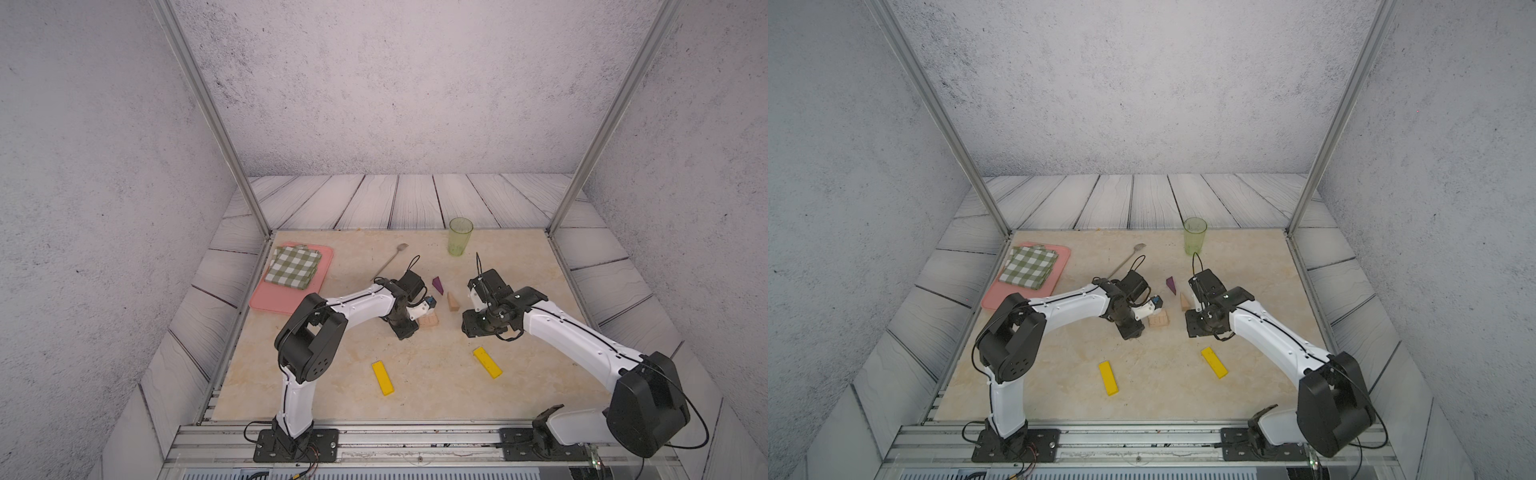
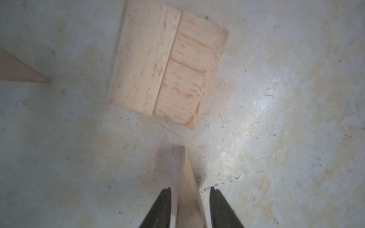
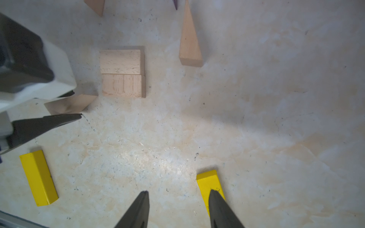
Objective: Assemble a small pinwheel with building blocks
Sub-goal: Adjust the building block at the center of the board.
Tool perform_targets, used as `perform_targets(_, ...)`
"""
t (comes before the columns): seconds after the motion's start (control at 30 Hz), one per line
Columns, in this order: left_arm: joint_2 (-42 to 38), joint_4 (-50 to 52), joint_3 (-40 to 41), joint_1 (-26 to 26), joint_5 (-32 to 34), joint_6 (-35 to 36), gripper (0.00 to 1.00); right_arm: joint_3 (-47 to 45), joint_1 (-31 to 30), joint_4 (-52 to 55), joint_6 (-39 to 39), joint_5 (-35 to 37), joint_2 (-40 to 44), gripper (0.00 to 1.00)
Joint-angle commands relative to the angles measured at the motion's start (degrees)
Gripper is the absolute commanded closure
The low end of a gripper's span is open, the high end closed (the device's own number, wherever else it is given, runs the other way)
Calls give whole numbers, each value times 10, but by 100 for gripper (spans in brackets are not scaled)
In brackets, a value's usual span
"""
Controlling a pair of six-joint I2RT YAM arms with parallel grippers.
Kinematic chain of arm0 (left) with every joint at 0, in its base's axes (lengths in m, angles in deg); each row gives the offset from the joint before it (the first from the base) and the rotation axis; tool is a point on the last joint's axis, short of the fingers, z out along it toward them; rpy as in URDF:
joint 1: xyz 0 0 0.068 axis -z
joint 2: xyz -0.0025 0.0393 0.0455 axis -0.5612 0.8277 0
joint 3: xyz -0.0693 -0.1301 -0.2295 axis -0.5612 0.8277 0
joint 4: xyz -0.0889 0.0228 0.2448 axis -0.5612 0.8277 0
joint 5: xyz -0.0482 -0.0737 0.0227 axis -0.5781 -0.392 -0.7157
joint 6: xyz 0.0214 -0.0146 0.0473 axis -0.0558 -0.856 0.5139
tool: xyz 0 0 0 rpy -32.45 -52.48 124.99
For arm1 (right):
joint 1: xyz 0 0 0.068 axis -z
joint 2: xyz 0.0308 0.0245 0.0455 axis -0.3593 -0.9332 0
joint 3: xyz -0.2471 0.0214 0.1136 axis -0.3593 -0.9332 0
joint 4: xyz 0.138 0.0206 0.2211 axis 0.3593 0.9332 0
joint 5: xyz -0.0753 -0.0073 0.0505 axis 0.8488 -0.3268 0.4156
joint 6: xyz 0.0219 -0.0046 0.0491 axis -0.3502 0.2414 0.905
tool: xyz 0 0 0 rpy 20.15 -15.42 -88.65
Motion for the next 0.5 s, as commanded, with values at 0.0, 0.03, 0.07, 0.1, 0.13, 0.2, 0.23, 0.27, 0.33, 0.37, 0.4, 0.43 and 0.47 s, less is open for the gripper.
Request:
perform_targets(0.0, -24, -6, 11, 5, 4, -9, 51, 0, 2, 6, 2, 2, 9, 47)
perform_targets(0.03, -28, -9, 13, 4, 5, -11, 49, 2, 2, 8, 1, 3, 7, 47)
perform_targets(0.07, -34, -12, 15, 4, 7, -13, 47, 5, 2, 9, -1, 3, 5, 47)
perform_targets(0.1, -40, -16, 15, 4, 9, -15, 45, 9, 2, 12, -2, 4, 3, 47)
perform_targets(0.13, -45, -18, 15, 4, 11, -18, 44, 12, 2, 12, -3, 4, 1, 47)
perform_targets(0.2, -61, -22, 15, 3, 16, -28, 42, 19, 2, 15, -9, 5, -7, 47)
perform_targets(0.23, -70, -24, 15, 2, 18, -34, 41, 22, 2, 14, -9, 2, -13, 47)
perform_targets(0.27, -82, -27, 17, 0, 18, -42, 40, 26, 1, 13, -11, -2, -20, 47)
perform_targets(0.33, -112, -37, 25, -6, 22, -65, 40, 30, 1, 3, -9, -9, -36, 47)
perform_targets(0.37, -130, -44, 33, -10, 24, -79, 40, 33, 1, -3, -6, -13, -47, 47)
perform_targets(0.4, -153, -52, 44, -15, 28, -99, 39, 37, 0, -9, 0, -13, -58, 48)
perform_targets(0.43, -173, -61, 56, -20, 33, -116, 39, 42, 0, -15, 6, -18, -69, 48)
perform_targets(0.47, -198, -71, 72, -25, 39, -135, 39, 45, 0, -26, 15, -26, -81, 49)
